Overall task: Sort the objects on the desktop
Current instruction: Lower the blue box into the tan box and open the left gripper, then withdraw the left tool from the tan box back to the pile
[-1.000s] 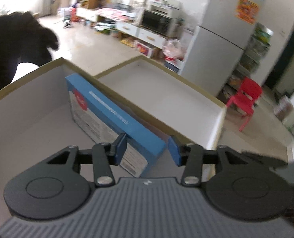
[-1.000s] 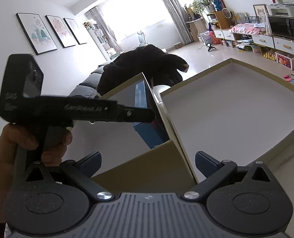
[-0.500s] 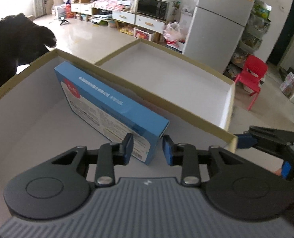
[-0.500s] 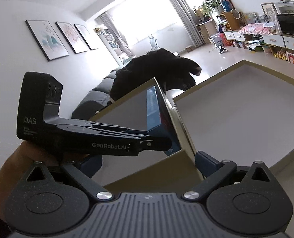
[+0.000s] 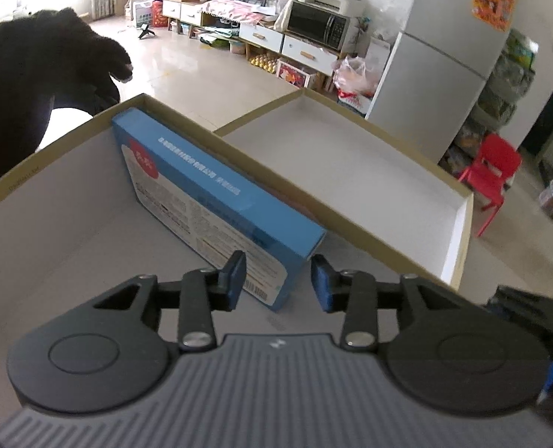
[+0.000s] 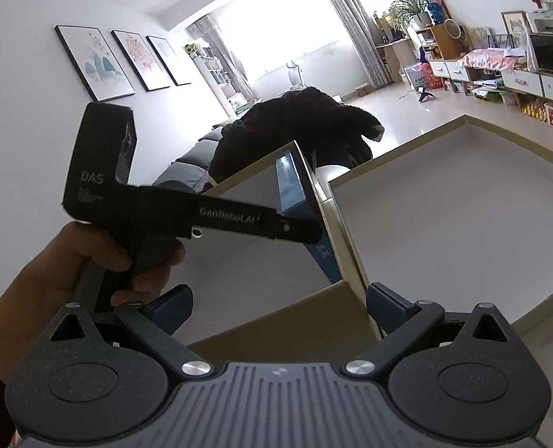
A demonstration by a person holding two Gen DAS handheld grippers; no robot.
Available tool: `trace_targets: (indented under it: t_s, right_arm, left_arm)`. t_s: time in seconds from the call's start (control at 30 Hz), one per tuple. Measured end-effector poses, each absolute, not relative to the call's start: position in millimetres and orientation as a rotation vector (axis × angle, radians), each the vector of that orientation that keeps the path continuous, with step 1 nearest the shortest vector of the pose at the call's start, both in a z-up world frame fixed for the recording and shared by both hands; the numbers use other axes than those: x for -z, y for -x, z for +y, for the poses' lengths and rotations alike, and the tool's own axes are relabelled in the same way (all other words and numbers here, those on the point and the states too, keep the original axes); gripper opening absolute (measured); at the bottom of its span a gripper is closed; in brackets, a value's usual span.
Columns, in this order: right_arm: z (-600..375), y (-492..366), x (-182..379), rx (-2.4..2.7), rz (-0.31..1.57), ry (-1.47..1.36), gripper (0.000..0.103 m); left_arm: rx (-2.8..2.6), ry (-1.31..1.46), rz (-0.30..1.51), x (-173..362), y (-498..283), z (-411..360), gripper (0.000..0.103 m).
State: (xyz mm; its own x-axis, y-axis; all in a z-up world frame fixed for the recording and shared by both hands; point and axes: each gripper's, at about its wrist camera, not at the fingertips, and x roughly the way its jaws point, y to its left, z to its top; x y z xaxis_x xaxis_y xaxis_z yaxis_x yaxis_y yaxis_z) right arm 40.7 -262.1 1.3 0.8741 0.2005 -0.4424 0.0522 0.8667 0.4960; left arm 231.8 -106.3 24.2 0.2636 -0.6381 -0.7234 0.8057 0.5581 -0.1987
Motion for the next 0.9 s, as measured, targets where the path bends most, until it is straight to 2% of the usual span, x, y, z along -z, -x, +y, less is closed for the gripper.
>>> trace_targets:
  t_s: [0.17,0.3,0.53,0.67,0.9]
  right_arm:
    - [-261.8,-43.7,-1.6,-0.078,0.516,-0.526,0.100]
    - [-264.0,-42.3,-2.9,-0.075,0.522,-0.545,0.100]
    - [-260.8,-35.7,-8.2,-0.057,0.523,-0.543,0.100]
    - [-259.2,-28.2,-14.2,-0.045,0.514,-0.533,0.101]
    - [-250.6,-16.0,-26.8,-0.047,0.498,-0.501,0.102]
  left_arm:
    - [0.984,-0.224,0.847,-24.7,-226.0,-106.4,0.041]
    - [0.980,-0.183,0.840,-31.6,-224.7,-99.7,0.047]
    - [0.938,-0.166,0.821,-38.6,-213.9,-86.6,0.052]
    - [0.908,-0.114,0.795,-46.9,-202.1,-72.4,0.062]
    - [0.824,-0.084,0.753,-61.6,-179.1,-50.7,0.070]
